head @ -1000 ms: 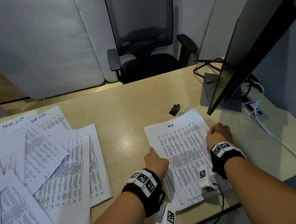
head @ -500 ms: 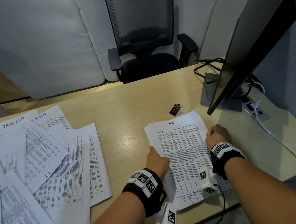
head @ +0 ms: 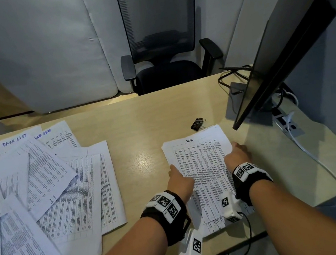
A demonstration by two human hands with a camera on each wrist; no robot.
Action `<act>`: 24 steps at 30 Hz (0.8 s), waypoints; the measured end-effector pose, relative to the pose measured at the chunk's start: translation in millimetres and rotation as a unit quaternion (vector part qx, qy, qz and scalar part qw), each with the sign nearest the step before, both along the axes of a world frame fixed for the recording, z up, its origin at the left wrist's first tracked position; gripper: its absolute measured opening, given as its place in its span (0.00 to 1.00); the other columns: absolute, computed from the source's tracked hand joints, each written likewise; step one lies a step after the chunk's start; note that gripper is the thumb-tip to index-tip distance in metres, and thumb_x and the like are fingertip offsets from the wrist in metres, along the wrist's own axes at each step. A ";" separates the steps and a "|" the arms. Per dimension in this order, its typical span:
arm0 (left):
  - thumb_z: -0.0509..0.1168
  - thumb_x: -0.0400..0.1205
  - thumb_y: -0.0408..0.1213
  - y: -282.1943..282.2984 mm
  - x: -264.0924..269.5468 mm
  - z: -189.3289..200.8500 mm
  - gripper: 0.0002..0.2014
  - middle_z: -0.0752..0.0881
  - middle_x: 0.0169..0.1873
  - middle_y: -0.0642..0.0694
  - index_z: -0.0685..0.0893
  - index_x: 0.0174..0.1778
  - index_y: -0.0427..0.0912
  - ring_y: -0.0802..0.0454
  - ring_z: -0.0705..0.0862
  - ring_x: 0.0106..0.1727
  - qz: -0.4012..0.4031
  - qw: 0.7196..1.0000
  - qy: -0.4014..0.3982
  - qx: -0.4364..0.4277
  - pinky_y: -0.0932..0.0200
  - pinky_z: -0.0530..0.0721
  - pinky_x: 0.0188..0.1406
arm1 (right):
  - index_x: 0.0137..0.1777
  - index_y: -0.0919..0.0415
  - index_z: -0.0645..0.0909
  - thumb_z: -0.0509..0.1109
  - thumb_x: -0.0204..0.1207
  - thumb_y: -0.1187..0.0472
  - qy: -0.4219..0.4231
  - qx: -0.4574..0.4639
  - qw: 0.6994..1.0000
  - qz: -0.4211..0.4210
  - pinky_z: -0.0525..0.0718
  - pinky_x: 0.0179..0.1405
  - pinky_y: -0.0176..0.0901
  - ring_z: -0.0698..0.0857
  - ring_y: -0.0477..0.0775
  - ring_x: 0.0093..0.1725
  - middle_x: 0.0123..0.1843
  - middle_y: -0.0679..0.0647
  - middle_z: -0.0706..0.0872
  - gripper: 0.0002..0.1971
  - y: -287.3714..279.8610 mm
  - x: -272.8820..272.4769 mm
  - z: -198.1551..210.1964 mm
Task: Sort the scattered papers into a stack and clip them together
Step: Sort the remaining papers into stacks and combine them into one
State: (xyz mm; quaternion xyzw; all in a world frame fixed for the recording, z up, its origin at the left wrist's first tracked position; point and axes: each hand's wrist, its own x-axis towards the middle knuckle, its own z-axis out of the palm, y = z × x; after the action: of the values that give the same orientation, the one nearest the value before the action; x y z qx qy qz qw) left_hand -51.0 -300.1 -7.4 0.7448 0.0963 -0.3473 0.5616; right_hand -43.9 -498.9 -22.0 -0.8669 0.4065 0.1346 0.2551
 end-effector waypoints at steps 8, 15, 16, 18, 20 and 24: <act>0.66 0.67 0.34 9.3 3.7 -1.2 0.31 0.78 0.66 0.44 0.70 0.67 0.57 0.45 0.81 0.63 0.001 1.000 -0.019 -0.001 0.49 0.82 0.62 | 0.78 0.55 0.63 0.60 0.73 0.67 -0.038 -0.064 0.997 0.028 0.67 0.74 0.58 0.66 0.62 0.72 0.74 0.56 0.64 0.31 21.3 -4.6 9.4; 0.64 0.78 0.31 53.7 18.6 13.7 0.40 0.59 0.82 0.38 0.52 0.85 0.40 0.42 0.64 0.80 0.010 0.993 -0.050 0.105 0.45 0.69 0.77 | 0.74 0.52 0.73 0.61 0.73 0.68 -0.110 -0.089 0.984 0.108 0.66 0.70 0.53 0.65 0.61 0.72 0.75 0.53 0.68 0.28 78.3 8.6 16.8; 0.64 0.78 0.31 61.5 19.8 15.8 0.39 0.60 0.82 0.38 0.53 0.84 0.39 0.41 0.66 0.79 0.015 0.991 -0.057 0.117 0.46 0.70 0.76 | 0.74 0.52 0.72 0.61 0.74 0.68 -0.112 -0.083 0.983 0.120 0.67 0.69 0.53 0.66 0.61 0.72 0.74 0.54 0.69 0.27 88.2 10.8 17.6; 0.64 0.77 0.32 77.6 21.5 20.5 0.38 0.64 0.80 0.37 0.56 0.84 0.38 0.39 0.73 0.74 0.027 0.987 -0.073 0.141 0.46 0.74 0.73 | 0.74 0.52 0.72 0.60 0.75 0.68 -0.109 -0.068 0.982 0.140 0.68 0.68 0.52 0.67 0.60 0.71 0.74 0.54 0.69 0.27 108.4 14.7 18.2; 0.64 0.77 0.33 96.0 24.1 25.0 0.38 0.63 0.80 0.37 0.56 0.84 0.38 0.39 0.73 0.74 0.034 0.983 -0.079 0.161 0.46 0.74 0.73 | 0.74 0.52 0.71 0.59 0.76 0.66 -0.106 -0.058 0.980 0.159 0.68 0.67 0.52 0.68 0.60 0.70 0.74 0.55 0.69 0.25 127.9 18.1 19.8; 0.63 0.79 0.31 137.9 27.7 24.1 0.34 0.64 0.79 0.39 0.60 0.82 0.36 0.43 0.64 0.80 0.045 0.974 -0.090 0.204 0.53 0.66 0.75 | 0.75 0.52 0.70 0.58 0.78 0.66 -0.090 -0.034 0.975 0.202 0.69 0.68 0.51 0.67 0.61 0.72 0.75 0.56 0.67 0.25 168.0 24.1 24.0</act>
State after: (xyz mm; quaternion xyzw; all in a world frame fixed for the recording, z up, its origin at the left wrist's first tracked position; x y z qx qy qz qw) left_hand -23.3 -162.3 16.7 0.8666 0.1479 -0.2262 0.4194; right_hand -19.8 -330.9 2.0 -0.9478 0.2033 0.0909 0.2284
